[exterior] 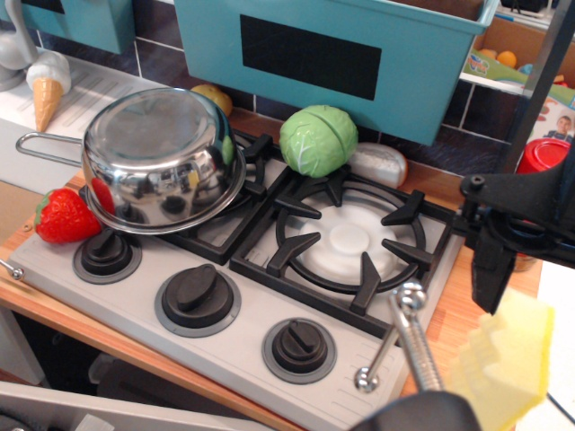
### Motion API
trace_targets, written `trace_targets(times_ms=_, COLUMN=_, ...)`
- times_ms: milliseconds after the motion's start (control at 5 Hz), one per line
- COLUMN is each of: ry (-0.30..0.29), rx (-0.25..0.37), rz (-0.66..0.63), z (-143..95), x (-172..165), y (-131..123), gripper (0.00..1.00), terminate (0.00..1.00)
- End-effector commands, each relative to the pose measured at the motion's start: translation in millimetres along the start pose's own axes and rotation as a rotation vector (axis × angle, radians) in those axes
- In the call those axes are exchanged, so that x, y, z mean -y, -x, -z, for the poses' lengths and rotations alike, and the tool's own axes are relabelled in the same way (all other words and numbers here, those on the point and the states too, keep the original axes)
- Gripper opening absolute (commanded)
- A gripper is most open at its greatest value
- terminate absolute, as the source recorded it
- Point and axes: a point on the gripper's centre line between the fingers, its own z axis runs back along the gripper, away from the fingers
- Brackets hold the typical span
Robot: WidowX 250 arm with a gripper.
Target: Wipe pot with sponge
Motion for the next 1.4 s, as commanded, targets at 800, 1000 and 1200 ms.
trace_targets(times_ms=800, ry=-0.048, rx=-0.002, rz=0.021, z=33, x=1, y=-3, gripper=1.0, terminate=0.0)
trace_targets(times_ms=1000, ry=-0.088, rx=-0.019, rz=0.01, z=46, x=-2, y=-1, gripper=1.0, terminate=0.0)
trace_targets(times_ms=1200, ry=-0.105, rx=-0.028, rz=0.009, z=41, x=-6, y=2, gripper=0.0, terminate=0.0)
